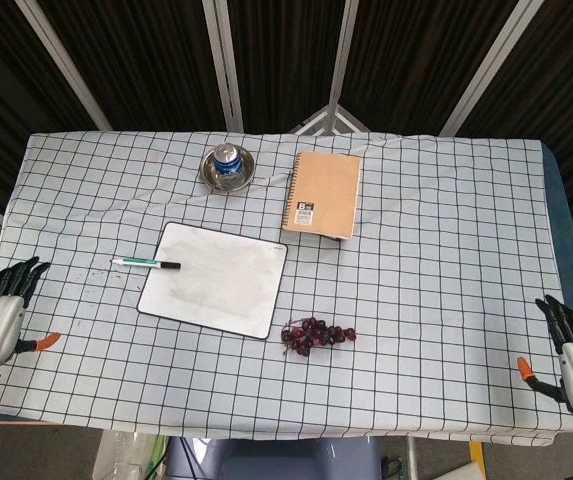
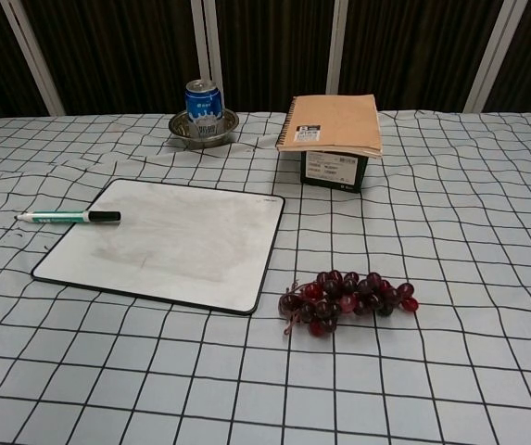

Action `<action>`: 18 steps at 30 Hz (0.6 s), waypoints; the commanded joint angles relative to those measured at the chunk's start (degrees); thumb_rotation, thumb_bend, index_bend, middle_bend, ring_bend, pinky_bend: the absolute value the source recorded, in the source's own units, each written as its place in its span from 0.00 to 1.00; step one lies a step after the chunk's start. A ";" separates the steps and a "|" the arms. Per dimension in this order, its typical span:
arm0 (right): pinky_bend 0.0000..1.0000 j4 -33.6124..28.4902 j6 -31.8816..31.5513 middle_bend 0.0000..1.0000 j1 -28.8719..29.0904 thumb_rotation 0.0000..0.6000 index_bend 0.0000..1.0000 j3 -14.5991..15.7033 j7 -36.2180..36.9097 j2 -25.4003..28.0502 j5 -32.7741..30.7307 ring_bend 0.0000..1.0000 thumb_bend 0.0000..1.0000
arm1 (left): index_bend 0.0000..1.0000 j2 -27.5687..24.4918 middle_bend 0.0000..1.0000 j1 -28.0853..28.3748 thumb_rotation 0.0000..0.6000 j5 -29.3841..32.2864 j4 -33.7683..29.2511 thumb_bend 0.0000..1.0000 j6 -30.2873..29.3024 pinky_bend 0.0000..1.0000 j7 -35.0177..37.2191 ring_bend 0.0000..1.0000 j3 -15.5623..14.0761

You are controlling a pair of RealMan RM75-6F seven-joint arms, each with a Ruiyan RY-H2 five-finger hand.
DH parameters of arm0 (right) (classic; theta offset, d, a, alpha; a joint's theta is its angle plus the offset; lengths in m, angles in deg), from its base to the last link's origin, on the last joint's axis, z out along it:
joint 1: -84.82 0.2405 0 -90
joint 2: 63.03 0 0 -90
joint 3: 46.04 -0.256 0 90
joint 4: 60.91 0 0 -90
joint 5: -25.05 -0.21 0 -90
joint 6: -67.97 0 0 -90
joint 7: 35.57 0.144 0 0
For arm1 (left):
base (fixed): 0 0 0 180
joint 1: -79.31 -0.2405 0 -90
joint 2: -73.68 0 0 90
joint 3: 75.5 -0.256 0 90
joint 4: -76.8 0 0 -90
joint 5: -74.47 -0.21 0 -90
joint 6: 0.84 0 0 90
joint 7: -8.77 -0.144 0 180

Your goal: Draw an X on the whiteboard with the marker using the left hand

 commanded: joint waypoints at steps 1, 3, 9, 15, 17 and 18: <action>0.00 -0.20 0.27 0.00 0.11 1.00 0.00 -0.03 0.20 0.09 -0.19 0.00 0.35 | 0.28 1.83 0.00 4.99 1.00 4.50 1.47 0.27 5.37 0.00 -3.28 0.00 3.41; 0.00 -0.32 0.33 0.00 0.09 1.00 0.00 -0.04 0.32 0.20 -0.27 0.00 0.35 | 0.32 3.70 0.00 7.86 1.00 6.66 3.41 0.30 8.01 0.00 -5.66 0.00 4.80; 0.00 -0.50 0.60 0.00 0.02 1.00 0.00 -0.13 1.13 0.47 -0.76 0.00 0.35 | 0.38 10.11 0.04 14.33 1.00 13.13 10.26 0.35 13.97 0.00 -11.46 0.00 6.89; 0.00 -0.58 1.04 0.00 -0.05 1.00 0.00 -0.11 2.27 0.96 -1.15 0.00 0.35 | 0.41 16.97 0.04 19.87 1.00 19.16 18.66 0.36 18.73 0.00 -16.15 0.00 7.72; 0.00 -0.59 1.09 0.00 -0.08 1.00 0.00 -0.14 2.53 1.08 -1.26 0.00 0.35 | 0.42 18.89 0.04 21.20 1.00 20.33 20.91 0.38 19.62 0.00 -16.94 0.00 7.86; 0.00 -0.60 1.11 0.00 -0.11 1.00 0.00 -0.16 2.72 1.15 -1.36 0.00 0.35 | 0.43 19.82 0.04 21.83 1.00 20.78 21.98 0.39 20.10 0.00 -17.34 0.00 7.83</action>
